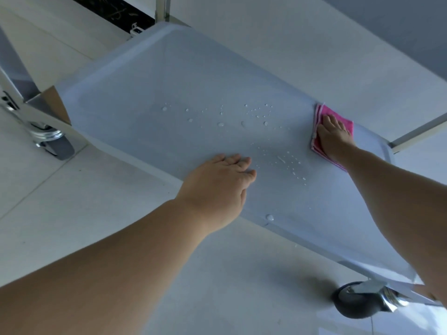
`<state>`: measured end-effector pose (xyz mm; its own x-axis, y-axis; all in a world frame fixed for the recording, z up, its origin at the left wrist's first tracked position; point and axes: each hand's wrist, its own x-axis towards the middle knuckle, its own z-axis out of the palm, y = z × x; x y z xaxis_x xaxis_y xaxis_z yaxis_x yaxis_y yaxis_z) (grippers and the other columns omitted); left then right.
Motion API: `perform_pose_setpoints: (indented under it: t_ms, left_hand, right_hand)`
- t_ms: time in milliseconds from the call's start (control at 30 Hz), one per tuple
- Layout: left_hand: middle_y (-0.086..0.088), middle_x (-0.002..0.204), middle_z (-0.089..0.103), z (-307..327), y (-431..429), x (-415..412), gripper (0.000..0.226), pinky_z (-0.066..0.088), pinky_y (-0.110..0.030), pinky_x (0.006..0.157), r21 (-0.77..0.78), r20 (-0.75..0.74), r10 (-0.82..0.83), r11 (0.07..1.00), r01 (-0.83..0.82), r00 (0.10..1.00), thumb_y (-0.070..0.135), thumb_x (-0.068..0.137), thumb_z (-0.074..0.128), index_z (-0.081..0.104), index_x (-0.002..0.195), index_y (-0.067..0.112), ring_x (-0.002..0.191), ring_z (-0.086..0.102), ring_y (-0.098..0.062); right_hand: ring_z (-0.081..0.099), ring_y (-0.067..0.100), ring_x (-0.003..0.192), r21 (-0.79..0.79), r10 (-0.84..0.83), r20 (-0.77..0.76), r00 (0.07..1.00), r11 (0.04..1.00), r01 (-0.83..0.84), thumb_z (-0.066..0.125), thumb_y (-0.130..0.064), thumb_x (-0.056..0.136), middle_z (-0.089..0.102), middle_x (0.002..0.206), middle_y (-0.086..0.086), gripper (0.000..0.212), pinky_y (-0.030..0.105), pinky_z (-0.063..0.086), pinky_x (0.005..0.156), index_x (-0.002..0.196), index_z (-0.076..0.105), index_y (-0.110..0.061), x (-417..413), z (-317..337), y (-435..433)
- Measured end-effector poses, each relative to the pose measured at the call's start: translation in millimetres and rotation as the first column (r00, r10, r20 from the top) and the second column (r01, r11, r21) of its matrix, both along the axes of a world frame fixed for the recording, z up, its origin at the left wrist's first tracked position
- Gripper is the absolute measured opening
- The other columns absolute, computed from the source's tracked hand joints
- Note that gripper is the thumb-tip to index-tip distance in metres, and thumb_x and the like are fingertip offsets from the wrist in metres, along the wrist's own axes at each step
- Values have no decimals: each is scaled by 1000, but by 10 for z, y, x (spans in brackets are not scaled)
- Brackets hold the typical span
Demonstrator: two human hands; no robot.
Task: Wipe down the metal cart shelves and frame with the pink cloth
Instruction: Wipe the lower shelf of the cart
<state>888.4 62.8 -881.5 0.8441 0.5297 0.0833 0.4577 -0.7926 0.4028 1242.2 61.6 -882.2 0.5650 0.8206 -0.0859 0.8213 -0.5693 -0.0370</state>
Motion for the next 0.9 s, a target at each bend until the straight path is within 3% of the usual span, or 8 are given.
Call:
perform_pose_setpoints:
  t_ms: [133, 233, 333, 400, 500, 900]
  left_hand:
    - [7, 157, 14, 3, 3, 9, 48, 1, -22, 114, 4, -10, -16, 1000, 16, 1000, 24, 99, 28, 27, 147, 27, 144, 9, -8]
    - [6, 157, 18, -6, 17, 13, 48, 2, -23, 114, -15, 20, -12, 1000, 12, 1000, 21, 97, 30, 32, 145, 27, 144, 12, -9]
    - [1, 155, 25, -11, 21, 7, 57, 6, -25, 114, -33, 57, -27, 999, 29, 998, 24, 88, 21, 41, 141, 23, 143, 19, -14]
    - [-1, 153, 29, 14, 10, 4, 56, 8, -27, 115, -47, 61, -28, 998, 31, 998, 24, 87, 25, 45, 139, 20, 143, 22, -17]
    - [0, 155, 23, 19, 19, 18, 47, 7, -27, 115, -29, 28, -41, 999, 42, 999, 18, 95, 37, 41, 141, 22, 144, 18, -15]
    - [-2, 158, 16, 54, 94, 8, 47, 6, -26, 117, -89, -22, -75, 993, 73, 997, 16, 98, 32, 34, 145, 22, 145, 10, -16]
  right_hand:
    - [9, 23, 148, 3, 56, -14, 998, 998, -56, 24, -36, 101, 11, 160, 6, 56, 41, 9, 120, 152, 18, -14, -261, -17, -139]
    - [3, 23, 148, -54, 106, 9, 994, 993, -105, 2, -58, 86, 4, 161, 4, 80, 40, 5, 121, 153, 13, -16, -495, -11, -260]
    - [3, 23, 148, -31, 83, -28, 996, 996, -84, 19, -38, 103, 3, 161, 4, 55, 33, 2, 120, 153, 12, -17, -880, 37, -432]
    - [3, 23, 148, -4, 91, -35, 995, 996, -91, 24, -31, 104, 3, 161, 4, 52, 32, 2, 120, 153, 11, -17, -1157, 69, -563]
    - [2, 22, 148, -14, 95, -42, 995, 995, -96, 23, -33, 103, 2, 161, 2, 54, 33, 1, 120, 153, 9, -19, -1501, 82, -734]
    - [-7, 20, 148, -80, 57, -91, 994, 995, -65, 17, -37, 102, -8, 161, 1, 57, 36, -3, 120, 153, 0, -20, -2194, 128, -1074]
